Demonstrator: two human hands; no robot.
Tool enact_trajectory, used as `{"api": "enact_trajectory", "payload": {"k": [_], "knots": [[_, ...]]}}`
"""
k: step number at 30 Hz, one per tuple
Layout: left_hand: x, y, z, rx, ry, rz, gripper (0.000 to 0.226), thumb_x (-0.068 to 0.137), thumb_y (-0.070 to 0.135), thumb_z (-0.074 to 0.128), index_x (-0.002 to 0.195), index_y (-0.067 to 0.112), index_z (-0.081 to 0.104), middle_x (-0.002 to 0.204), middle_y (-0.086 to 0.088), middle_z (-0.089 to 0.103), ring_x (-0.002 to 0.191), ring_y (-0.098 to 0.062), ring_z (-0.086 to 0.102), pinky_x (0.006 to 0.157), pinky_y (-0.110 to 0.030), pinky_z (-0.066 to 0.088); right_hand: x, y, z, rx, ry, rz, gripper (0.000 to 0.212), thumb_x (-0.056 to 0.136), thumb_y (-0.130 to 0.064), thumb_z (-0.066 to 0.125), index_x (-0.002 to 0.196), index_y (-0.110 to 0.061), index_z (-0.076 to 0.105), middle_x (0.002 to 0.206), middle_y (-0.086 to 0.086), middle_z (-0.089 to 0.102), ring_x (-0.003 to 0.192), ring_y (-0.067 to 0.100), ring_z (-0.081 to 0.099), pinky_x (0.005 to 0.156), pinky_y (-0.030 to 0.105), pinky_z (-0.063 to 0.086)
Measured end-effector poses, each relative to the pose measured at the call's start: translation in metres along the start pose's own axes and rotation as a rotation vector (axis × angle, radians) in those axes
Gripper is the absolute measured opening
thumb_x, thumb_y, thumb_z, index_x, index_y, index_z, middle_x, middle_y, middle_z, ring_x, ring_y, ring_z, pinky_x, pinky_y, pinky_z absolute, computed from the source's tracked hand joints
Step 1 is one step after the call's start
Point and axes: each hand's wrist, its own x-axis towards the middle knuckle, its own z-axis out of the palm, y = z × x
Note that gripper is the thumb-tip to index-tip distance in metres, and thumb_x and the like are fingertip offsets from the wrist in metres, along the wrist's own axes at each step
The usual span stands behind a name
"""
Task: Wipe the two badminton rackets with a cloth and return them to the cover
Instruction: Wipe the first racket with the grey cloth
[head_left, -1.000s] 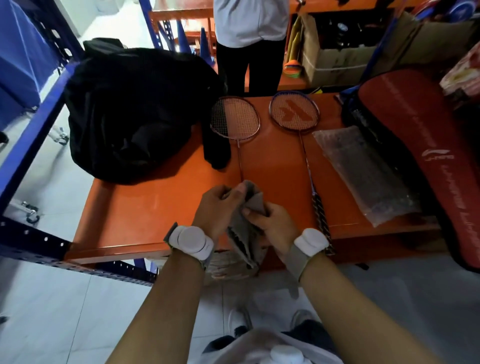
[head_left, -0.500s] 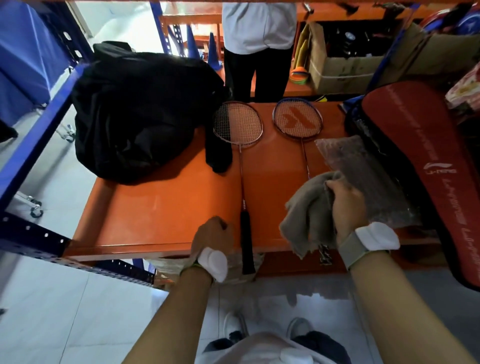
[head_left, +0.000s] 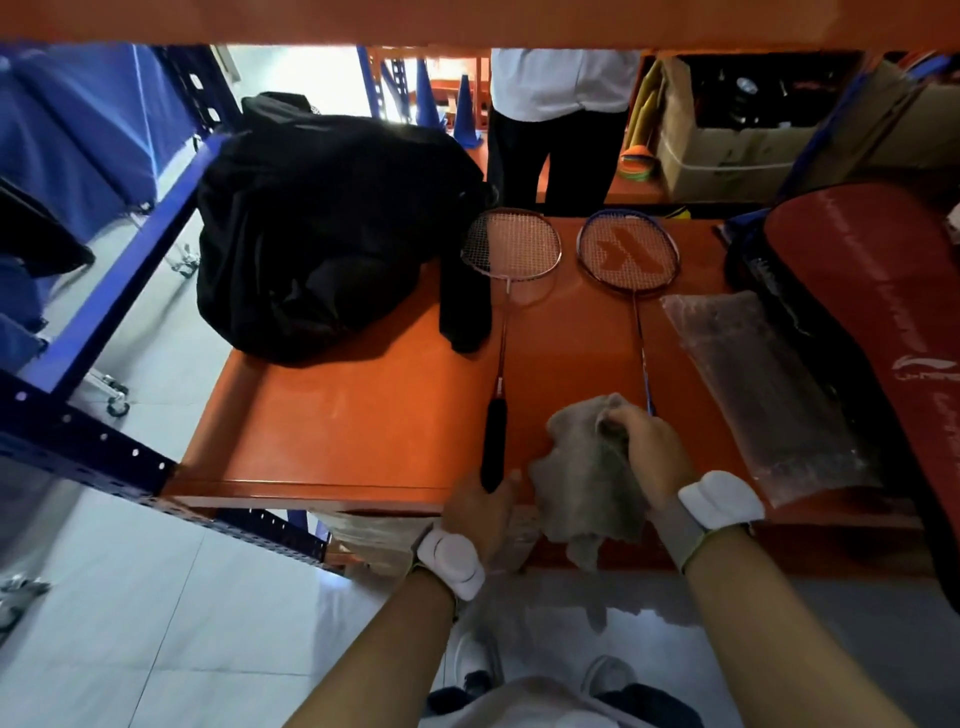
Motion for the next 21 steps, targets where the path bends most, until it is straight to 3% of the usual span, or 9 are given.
{"api": "enact_trajectory", "payload": {"k": [3, 5, 8, 10, 12, 14, 18, 20, 21], "knots": [[-0.002, 0.007, -0.008, -0.01, -0.003, 0.07, 0.031, 0.094, 0.035, 0.061, 0.082, 0.008, 0.055, 0.067, -0.005, 0.048, 0.069, -0.023, 0.047, 0.065, -0.035, 0.036, 0.002, -0.005, 0.0, 0.345, -0.037, 0.086, 0.027, 0.091, -0.038, 0.058, 0.106, -0.021, 0.072, 0.122, 0.014, 0.066, 0.114, 0.037, 0.06, 0.103, 0.056, 0.045], [-0.003, 0.007, -0.013, 0.001, -0.009, 0.142, 0.03, 0.095, 0.031, 0.06, 0.077, 0.009, 0.052, 0.066, -0.007, 0.049, 0.063, -0.02, 0.047, 0.061, -0.034, 0.037, 0.0, -0.004, 0.006, 0.391, -0.068, 0.105, 0.025, 0.088, -0.039, 0.061, 0.094, -0.023, 0.079, 0.111, 0.01, 0.073, 0.104, 0.033, 0.068, 0.093, 0.053, 0.052], [-0.007, 0.009, -0.01, 0.025, -0.009, 0.224, 0.033, 0.094, 0.029, 0.058, 0.075, 0.003, 0.054, 0.065, -0.007, 0.052, 0.06, -0.018, 0.049, 0.057, -0.032, 0.037, 0.0, 0.002, 0.015, 0.454, -0.156, 0.089, 0.024, 0.087, -0.04, 0.062, 0.093, -0.024, 0.079, 0.103, 0.006, 0.076, 0.087, 0.025, 0.074, 0.07, 0.04, 0.056], [-0.008, 0.011, -0.009, 0.004, -0.016, 0.253, 0.036, 0.094, 0.029, 0.056, 0.076, -0.002, 0.052, 0.062, -0.009, 0.051, 0.058, -0.018, 0.048, 0.055, -0.033, 0.036, 0.002, 0.007, 0.02, 0.49, -0.21, 0.097, 0.038, 0.085, -0.052, 0.059, 0.098, -0.022, 0.079, 0.105, 0.007, 0.076, 0.091, 0.026, 0.074, 0.074, 0.041, 0.057], [-0.006, 0.01, -0.011, -0.006, -0.033, 0.271, 0.036, 0.095, 0.027, 0.054, 0.077, -0.003, 0.049, 0.06, -0.008, 0.047, 0.055, -0.017, 0.043, 0.053, -0.031, 0.033, 0.004, 0.011, 0.023, 0.579, -0.274, 0.145, 0.068, 0.088, -0.069, 0.041, 0.11, -0.014, 0.075, 0.115, 0.014, 0.072, 0.106, 0.031, 0.069, 0.088, 0.048, 0.055], [-0.006, 0.006, -0.011, -0.008, -0.051, 0.276, 0.035, 0.095, 0.028, 0.054, 0.071, 0.003, 0.047, 0.056, -0.003, 0.046, 0.052, -0.014, 0.041, 0.05, -0.026, 0.032, 0.005, 0.015, 0.023, 0.58, -0.299, 0.159, 0.082, 0.089, -0.074, 0.031, 0.118, -0.009, 0.07, 0.12, 0.018, 0.069, 0.112, 0.037, 0.065, 0.094, 0.053, 0.051], [-0.008, 0.001, -0.01, 0.019, -0.006, 0.282, 0.034, 0.095, 0.032, 0.056, 0.064, 0.019, 0.05, 0.054, 0.01, 0.055, 0.046, -0.001, 0.046, 0.045, -0.011, 0.035, -0.002, 0.024, 0.029, 0.383, -0.328, 0.139, 0.049, 0.1, -0.042, 0.044, 0.117, -0.002, 0.068, 0.114, 0.025, 0.068, 0.096, 0.042, 0.067, 0.08, 0.062, 0.055], [-0.009, 0.001, -0.009, 0.035, -0.021, 0.305, 0.039, 0.095, 0.033, 0.056, 0.067, 0.006, 0.052, 0.054, 0.002, 0.053, 0.045, -0.003, 0.041, 0.043, -0.012, 0.032, -0.005, 0.025, 0.033, 0.336, -0.316, 0.113, 0.037, 0.102, -0.026, 0.045, 0.119, 0.002, 0.063, 0.108, 0.027, 0.065, 0.085, 0.039, 0.066, 0.073, 0.057, 0.057], [-0.01, 0.003, -0.011, 0.054, -0.032, 0.318, 0.04, 0.095, 0.031, 0.056, 0.071, 0.0, 0.052, 0.058, -0.009, 0.053, 0.047, -0.006, 0.04, 0.043, -0.013, 0.03, -0.008, 0.024, 0.035, 0.317, -0.304, 0.097, 0.032, 0.102, -0.022, 0.046, 0.12, 0.0, 0.062, 0.109, 0.026, 0.064, 0.083, 0.037, 0.066, 0.072, 0.055, 0.057]]}}
